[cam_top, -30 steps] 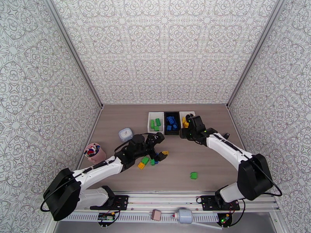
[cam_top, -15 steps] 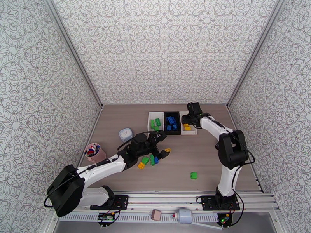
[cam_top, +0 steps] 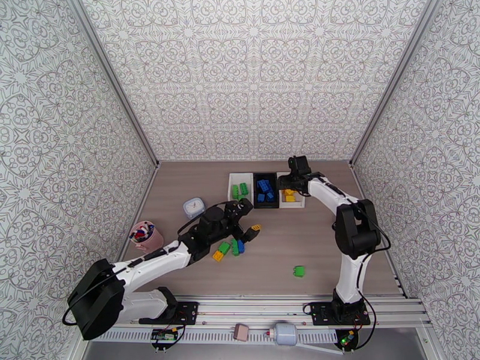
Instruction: Sort the legos into containers by color
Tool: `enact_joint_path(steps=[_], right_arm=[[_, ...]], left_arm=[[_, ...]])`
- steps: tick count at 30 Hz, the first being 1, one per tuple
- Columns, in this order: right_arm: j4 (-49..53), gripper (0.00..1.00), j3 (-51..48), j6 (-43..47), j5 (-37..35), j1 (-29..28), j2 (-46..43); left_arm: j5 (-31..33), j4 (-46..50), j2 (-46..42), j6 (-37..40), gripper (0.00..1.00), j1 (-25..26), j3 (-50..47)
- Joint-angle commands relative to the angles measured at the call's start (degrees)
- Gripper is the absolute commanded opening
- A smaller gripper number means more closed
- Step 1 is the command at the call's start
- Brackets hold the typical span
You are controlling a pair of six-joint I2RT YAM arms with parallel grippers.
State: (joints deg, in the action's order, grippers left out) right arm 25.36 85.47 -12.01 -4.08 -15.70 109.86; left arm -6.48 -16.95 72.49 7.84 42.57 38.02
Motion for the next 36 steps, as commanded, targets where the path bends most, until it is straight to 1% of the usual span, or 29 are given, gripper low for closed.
enact_joint_path(steps=[1,4,6,8,12,14,18,24,26,31,36], right_arm=[[-0.48,0.88,-4.33,0.76,0.04,-0.36,-5.88],[-1.95,0.90,-9.33,2.00,0.31,-1.36,-10.16],[-3.32,0.91,-12.60,3.54,1.90,-1.84,-12.88],[-3.99,0.93,-15.33,5.33,3.74,-2.45,-15.07],[-4.25,0.96,-19.78,10.01,5.14,-4.69,-20.07],[-4.99,0.96,-21.81,11.55,6.59,-5.36,-22.51],[-6.14,0.96,-24.73,13.21,9.98,-6.24,-26.27],[-5.86,0.97,-25.01,14.03,10.50,-6.71,-27.41],[-5.98,0.97,-24.68,13.99,10.59,-6.75,-27.24],[-6.60,0.97,-24.41,13.95,12.12,-6.84,-26.81],[-6.25,0.97,-24.40,13.62,11.49,-6.88,-26.56]], left_arm=[[1.82,2.00,-2.09,-1.52,1.00,-0.99,-0.93],[3.22,3.97,-3.78,-3.20,1.00,-1.27,-1.81],[5.55,6.53,-4.90,-4.29,1.00,-1.35,-2.04],[6.66,11.36,-5.91,-4.84,1.00,-1.74,-1.23],[8.77,24.76,-7.80,-7.42,1.00,-2.43,1.82],[9.35,30.12,-8.19,-9.61,1.00,-2.78,3.14],[10.73,40.88,-7.62,-16.94,1.00,-3.28,5.70],[10.78,51.04,-5.11,-22.52,0.98,-4.26,7.01],[10.81,52.42,-3.45,-23.28,0.96,-4.59,7.47],[8.69,51.69,1.45,-26.77,0.89,-4.78,7.51],[7.52,52.19,6.07,-27.52,0.82,-4.86,7.86]])
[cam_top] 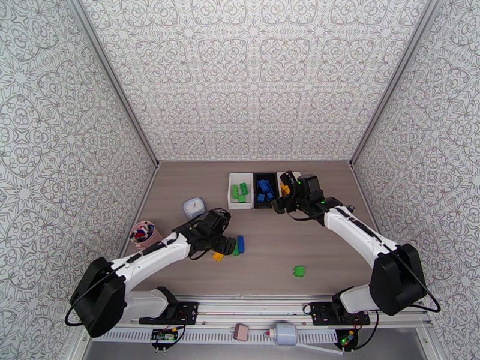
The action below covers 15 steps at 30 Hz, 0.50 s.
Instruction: Sort the legos into containers by color
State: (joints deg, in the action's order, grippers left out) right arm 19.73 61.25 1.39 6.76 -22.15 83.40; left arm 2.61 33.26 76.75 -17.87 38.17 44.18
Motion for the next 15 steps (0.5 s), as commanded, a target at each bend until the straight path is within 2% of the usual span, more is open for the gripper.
enact_joint_path(steps=[1,15], right_arm=[[-0.50,0.97,-0.21,0.13,0.45,-0.49,-0.08],[-0.74,0.97,-0.32,-1.39,-1.04,-0.41,0.45]], left_arm=[[-1.52,2.07,2.36,-1.80,0.80,-0.55,1.70],[-2.47,-0.91,8.26,-0.61,0.52,-1.17,2.88]])
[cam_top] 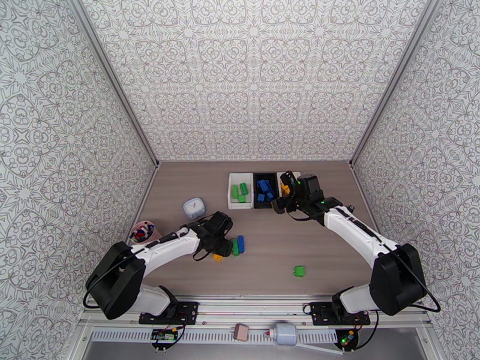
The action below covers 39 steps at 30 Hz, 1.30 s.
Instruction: Sort the legos into containers by color
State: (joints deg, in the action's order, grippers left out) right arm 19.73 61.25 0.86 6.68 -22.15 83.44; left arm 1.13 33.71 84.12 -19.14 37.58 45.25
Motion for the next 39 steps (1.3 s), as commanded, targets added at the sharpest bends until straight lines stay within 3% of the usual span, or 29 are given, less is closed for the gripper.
enact_joint_path(steps=[1,9,17,24,32,39], right_arm=[[-0.66,0.97,-0.34,-0.86,-0.99,-0.44,0.28],[-0.30,0.98,-1.13,-1.02,-0.89,-0.45,-0.28],[-0.49,0.98,-0.77,-1.74,0.62,-0.42,-0.82],[-2.21,0.98,-0.94,-2.67,5.46,-1.92,-1.09],[-6.19,0.99,-1.97,-2.71,5.28,-7.15,-1.62],[-8.46,0.99,-2.39,-3.73,5.37,-9.14,-1.51]], left_arm=[[-0.96,-1.37,1.25,0.71,0.50,-0.59,1.93],[-0.70,-1.27,1.93,0.63,0.34,-0.76,2.71],[-0.48,-1.46,-0.09,1.05,0.32,-0.84,3.09],[2.30,-9.55,-3.68,0.59,0.29,-1.42,4.04],[7.83,-20.02,2.93,1.05,0.28,-2.76,12.48],[6.74,-21.90,16.20,0.94,0.28,-6.16,27.41]])
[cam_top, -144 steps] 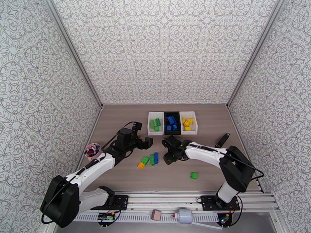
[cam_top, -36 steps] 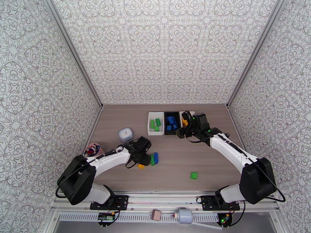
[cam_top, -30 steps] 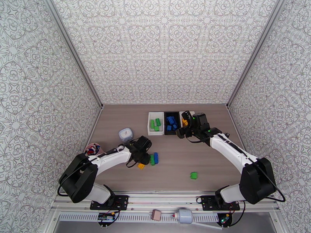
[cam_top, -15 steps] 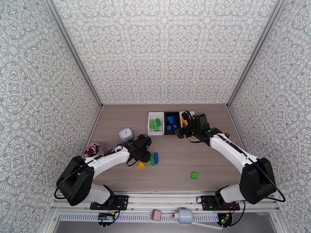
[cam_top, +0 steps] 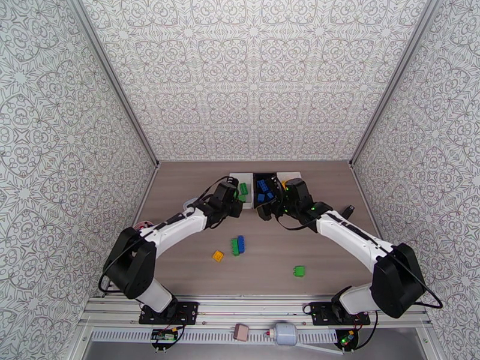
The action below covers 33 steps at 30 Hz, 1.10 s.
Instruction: Sort the legos into containers by color
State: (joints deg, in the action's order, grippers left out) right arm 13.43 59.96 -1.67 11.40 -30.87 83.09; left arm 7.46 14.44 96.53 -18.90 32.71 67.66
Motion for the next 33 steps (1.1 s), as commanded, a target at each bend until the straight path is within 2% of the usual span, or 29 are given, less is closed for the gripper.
enact_joint_path(steps=[1,12,19,23,28,33], right_arm=[[-2.36,1.00,-1.17,-1.38,0.65,-0.53,-1.21],[-2.34,1.00,-0.47,-2.06,-0.22,-0.64,-1.45],[0.00,1.00,-0.16,0.14,-1.76,-0.59,-2.56],[2.40,1.00,0.55,4.09,-1.26,-0.70,-2.69],[5.20,1.00,2.03,10.80,2.98,-0.77,-1.99],[11.71,1.00,5.76,22.22,7.87,-1.85,0.09]], left_arm=[[-0.25,-2.32,5.40,0.75,0.28,-1.78,6.66],[-5.35,1.89,20.34,2.13,0.29,-5.36,24.81],[-6.08,3.80,24.36,2.28,0.35,-5.91,29.46],[-6.06,4.02,22.91,2.06,0.50,-5.99,28.89],[-5.33,4.21,18.52,1.61,0.64,-5.78,26.01],[-4.83,2.56,11.53,-0.97,0.76,-5.72,19.30]])
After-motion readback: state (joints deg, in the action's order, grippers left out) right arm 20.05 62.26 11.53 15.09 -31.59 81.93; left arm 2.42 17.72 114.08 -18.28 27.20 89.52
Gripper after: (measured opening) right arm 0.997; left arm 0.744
